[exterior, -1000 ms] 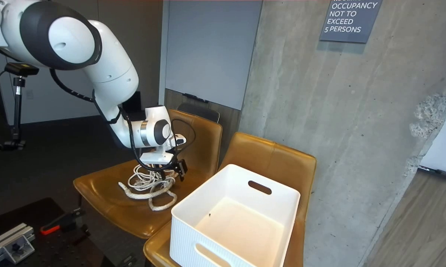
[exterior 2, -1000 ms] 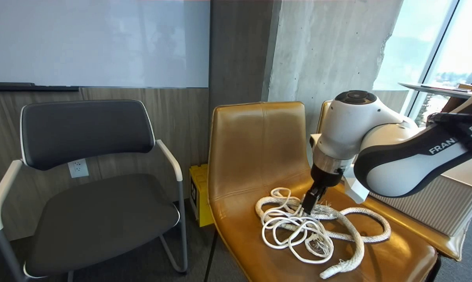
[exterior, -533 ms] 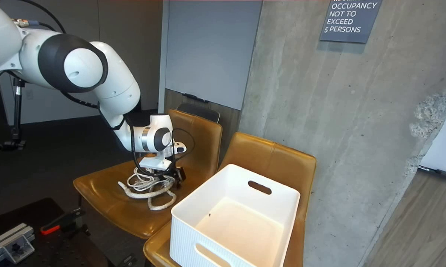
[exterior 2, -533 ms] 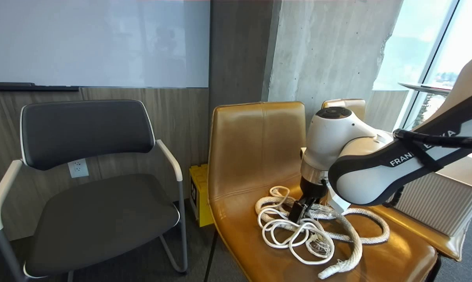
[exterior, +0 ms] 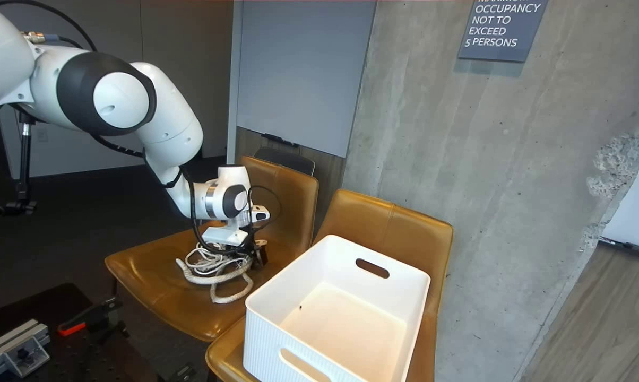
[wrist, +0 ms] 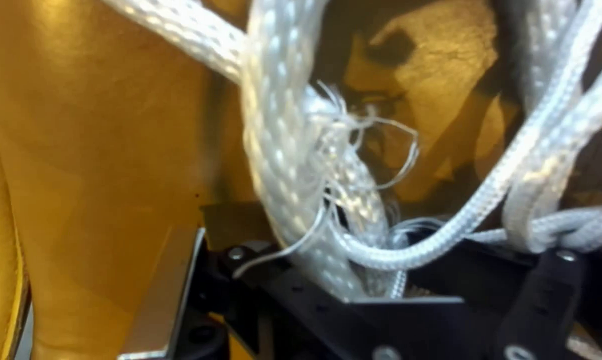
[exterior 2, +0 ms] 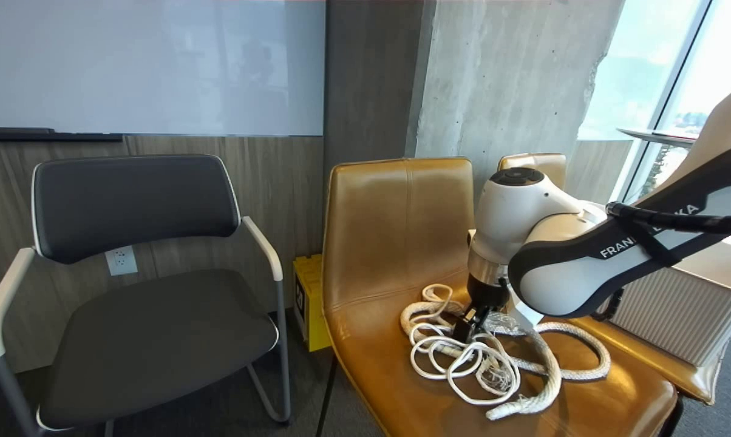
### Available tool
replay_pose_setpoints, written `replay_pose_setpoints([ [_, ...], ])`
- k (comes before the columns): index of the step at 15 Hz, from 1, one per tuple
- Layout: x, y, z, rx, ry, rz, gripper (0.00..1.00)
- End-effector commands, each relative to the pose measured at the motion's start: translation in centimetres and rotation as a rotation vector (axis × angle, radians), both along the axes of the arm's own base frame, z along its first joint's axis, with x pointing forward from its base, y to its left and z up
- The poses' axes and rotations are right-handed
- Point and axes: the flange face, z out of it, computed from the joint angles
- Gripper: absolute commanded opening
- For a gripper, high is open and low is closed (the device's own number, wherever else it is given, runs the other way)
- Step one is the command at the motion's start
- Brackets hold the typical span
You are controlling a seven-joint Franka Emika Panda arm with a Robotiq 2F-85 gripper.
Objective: Put the ropes in then out the basket
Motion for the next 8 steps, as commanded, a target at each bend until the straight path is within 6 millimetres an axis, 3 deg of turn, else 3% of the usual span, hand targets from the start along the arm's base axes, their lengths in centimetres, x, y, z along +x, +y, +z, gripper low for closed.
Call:
replay_pose_setpoints([
  [1, -0.9, 0.3, 1.3, 0.01, 0.041, 0.006, 0.09],
  [3, -1.1, 0.8, 4.1, 0.015, 0.041, 0.019, 0.0],
  [8, -2.2, 0.9, 12.9, -0.001, 0.024, 0.052, 0.0],
])
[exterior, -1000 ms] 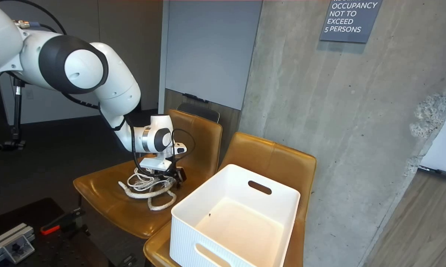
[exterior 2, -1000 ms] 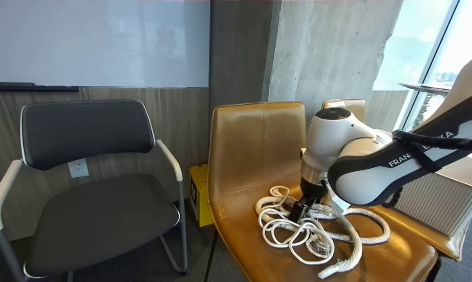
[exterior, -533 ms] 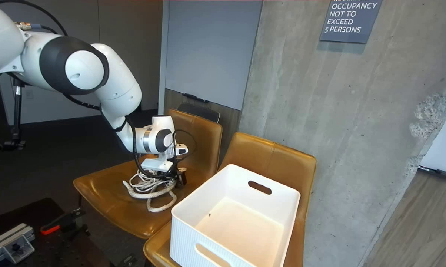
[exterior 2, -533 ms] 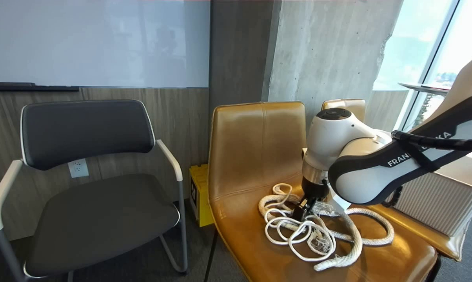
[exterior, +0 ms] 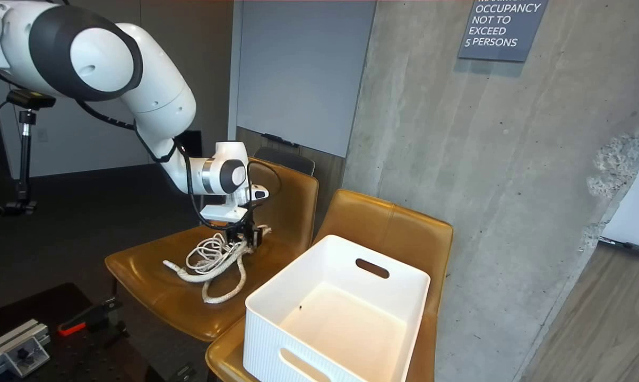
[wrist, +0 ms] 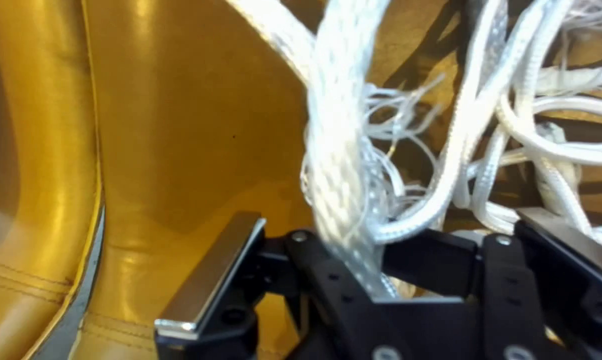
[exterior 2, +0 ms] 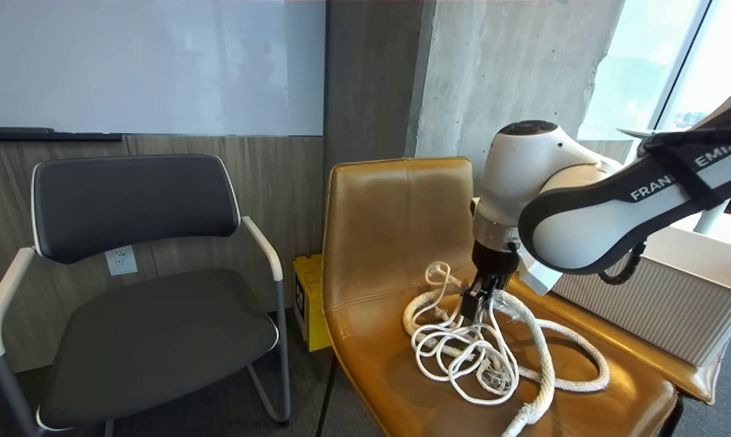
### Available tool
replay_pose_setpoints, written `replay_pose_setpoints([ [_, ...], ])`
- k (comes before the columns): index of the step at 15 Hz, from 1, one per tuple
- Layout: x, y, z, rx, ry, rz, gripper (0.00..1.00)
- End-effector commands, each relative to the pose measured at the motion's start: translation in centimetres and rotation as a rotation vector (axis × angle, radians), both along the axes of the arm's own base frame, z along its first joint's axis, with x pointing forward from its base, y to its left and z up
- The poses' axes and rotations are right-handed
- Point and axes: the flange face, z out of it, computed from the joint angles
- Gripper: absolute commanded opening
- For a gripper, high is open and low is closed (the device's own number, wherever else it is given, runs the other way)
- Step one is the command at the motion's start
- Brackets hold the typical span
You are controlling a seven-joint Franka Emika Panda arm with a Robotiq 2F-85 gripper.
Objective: Put the ropes in then out the basket
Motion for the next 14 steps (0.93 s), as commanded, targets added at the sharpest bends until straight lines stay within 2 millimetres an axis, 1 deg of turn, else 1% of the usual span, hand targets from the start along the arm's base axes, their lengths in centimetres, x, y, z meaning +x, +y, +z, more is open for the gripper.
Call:
replay_pose_setpoints([
  [1, -2.1, -0.2, 8.2, -0.005, 0.012, 0.017, 0.0],
  [4, -3.0, -0.7, 13.8, -0.019, 0.002, 0.022, 0.0],
  [5, -3.3, -1.2, 16.1, -0.03, -0.004, 0.023, 0.0],
  [6, -3.5, -1.6, 18.0, -0.037, -0.006, 0.023, 0.0],
  [8, -3.6, -3.2, 23.0, -0.044, -0.02, 0.017, 0.0],
  [10, -3.3, -5.6, 27.9, -0.052, -0.049, -0.003, 0.0],
  [12, -3.1, -8.7, 32.7, -0.071, -0.083, -0.025, 0.0],
  [14, -3.0, -12.3, 37.4, -0.083, -0.119, -0.055, 0.0],
])
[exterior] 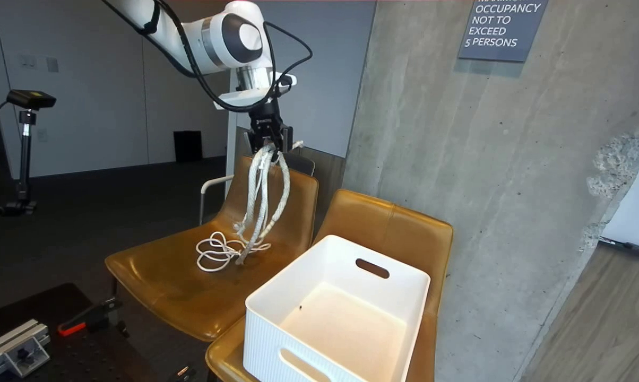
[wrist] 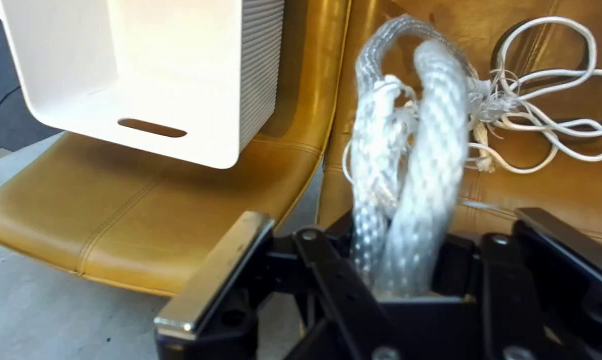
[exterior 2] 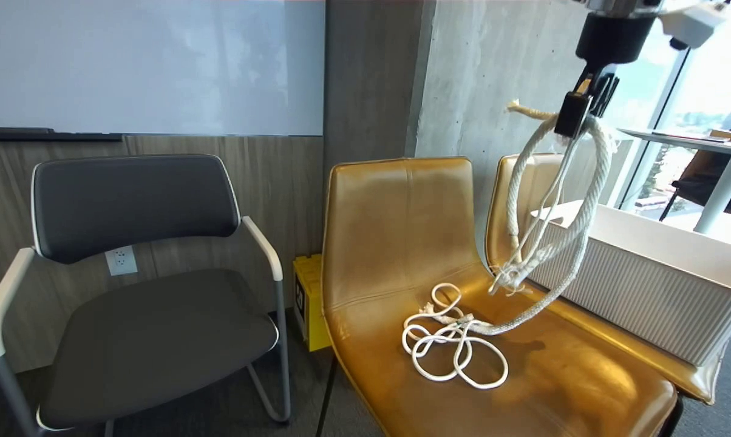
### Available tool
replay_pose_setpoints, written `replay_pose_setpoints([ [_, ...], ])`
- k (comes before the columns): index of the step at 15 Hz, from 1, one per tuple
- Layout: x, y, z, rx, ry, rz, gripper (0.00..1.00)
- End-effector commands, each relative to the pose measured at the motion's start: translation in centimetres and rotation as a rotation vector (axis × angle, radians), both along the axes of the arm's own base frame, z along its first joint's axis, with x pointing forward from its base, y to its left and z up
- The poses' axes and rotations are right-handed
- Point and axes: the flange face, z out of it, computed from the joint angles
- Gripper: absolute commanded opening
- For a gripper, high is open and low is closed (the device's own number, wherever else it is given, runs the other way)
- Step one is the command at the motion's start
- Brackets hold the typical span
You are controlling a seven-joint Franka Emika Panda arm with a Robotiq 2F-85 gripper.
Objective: Put the ropes in then out the basket
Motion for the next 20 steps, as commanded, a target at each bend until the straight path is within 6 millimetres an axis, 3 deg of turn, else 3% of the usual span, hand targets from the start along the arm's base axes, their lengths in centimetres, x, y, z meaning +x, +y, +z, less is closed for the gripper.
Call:
replay_pose_setpoints([
  [1, -0.2, -5.9, 8.1, -0.027, -0.048, -0.038, 0.0],
  [7, -0.8, -17.9, 19.9, -0.079, -0.153, -0.147, 0.0],
  [11, -2.0, -26.2, 24.3, -0.133, -0.179, -0.184, 0.0],
  [13, -2.8, -29.6, 25.7, -0.171, -0.184, -0.195, 0.0],
  [15, -3.3, -31.8, 26.8, -0.188, -0.189, -0.191, 0.0],
  [17, -2.6, -31.9, 26.4, -0.168, -0.18, -0.178, 0.0],
  [20, -1.7, -30.7, 23.3, -0.076, -0.137, -0.177, 0.0],
])
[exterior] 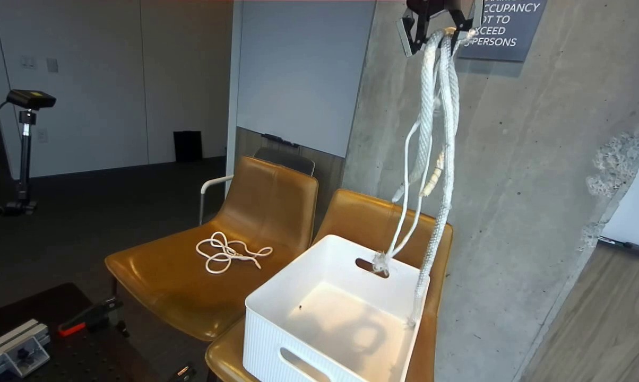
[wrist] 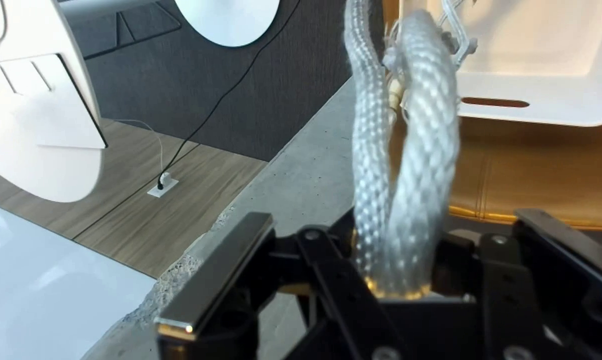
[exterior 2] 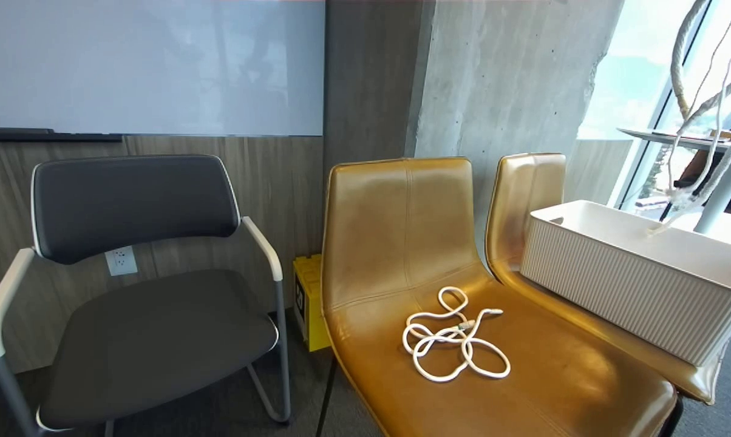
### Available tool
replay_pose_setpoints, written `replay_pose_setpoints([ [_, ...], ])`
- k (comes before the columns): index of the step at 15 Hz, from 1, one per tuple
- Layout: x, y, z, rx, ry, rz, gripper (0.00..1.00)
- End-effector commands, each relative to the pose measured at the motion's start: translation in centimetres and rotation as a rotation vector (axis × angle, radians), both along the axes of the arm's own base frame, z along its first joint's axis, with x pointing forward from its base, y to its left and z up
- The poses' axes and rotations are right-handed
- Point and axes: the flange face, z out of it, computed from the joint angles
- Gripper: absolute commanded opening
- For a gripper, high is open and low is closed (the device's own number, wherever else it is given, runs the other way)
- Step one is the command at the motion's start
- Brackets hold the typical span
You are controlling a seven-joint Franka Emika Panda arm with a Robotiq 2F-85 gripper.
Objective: Put the ropes in then out the basket
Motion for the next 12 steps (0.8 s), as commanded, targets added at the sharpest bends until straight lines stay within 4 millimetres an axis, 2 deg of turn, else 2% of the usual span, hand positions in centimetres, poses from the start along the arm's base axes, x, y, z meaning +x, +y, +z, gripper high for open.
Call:
replay_pose_setpoints([
  [1, 1.4, 1.6, -2.9, 0.116, 0.03, 0.026, 0.0],
  [4, 1.5, 1.0, -6.7, 0.209, 0.064, -0.001, 0.0],
  [8, 0.1, -0.6, -11.7, 0.287, 0.118, -0.041, 0.0],
  [12, -0.5, 1.3, -16.0, 0.333, 0.137, -0.006, 0.0],
])
